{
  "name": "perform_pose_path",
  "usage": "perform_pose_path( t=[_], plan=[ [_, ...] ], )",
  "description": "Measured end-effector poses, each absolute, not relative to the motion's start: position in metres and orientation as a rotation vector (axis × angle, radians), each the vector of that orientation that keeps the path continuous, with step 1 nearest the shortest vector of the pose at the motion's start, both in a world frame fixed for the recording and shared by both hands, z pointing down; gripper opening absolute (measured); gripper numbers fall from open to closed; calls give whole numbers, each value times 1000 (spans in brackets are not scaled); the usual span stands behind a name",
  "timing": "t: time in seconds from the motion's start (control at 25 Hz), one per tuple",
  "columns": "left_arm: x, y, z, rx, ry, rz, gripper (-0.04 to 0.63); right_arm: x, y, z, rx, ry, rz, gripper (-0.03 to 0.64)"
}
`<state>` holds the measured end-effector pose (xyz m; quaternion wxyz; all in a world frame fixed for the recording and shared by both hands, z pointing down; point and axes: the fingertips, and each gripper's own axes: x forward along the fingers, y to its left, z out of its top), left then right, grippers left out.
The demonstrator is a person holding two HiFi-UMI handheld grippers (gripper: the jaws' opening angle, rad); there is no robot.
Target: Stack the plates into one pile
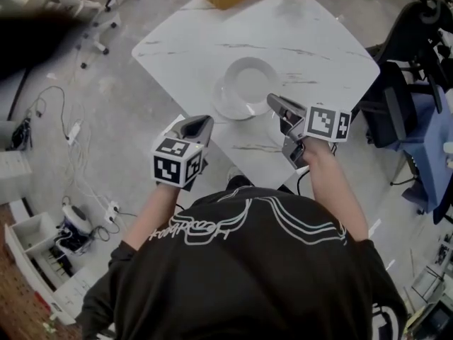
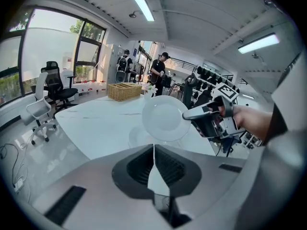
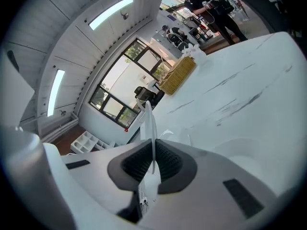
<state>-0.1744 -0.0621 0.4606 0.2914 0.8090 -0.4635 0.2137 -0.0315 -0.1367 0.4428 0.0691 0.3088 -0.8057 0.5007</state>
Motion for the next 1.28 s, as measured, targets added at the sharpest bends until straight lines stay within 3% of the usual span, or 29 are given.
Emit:
perform_pose_path(
  t=[0.96,1.12,1.28],
  plan=[
    [-215,-41,488,2063,-1265,548,29,-71,-135,502,932,-2298,1634,59],
    [-215,-39,490,2061,-1264,556,29,-79,-128,501,849,-2329,1538,183],
    [-212,-40,490,2063,-1257,564,29,-85,-119,503,745,-2335,1373,259]
  ],
)
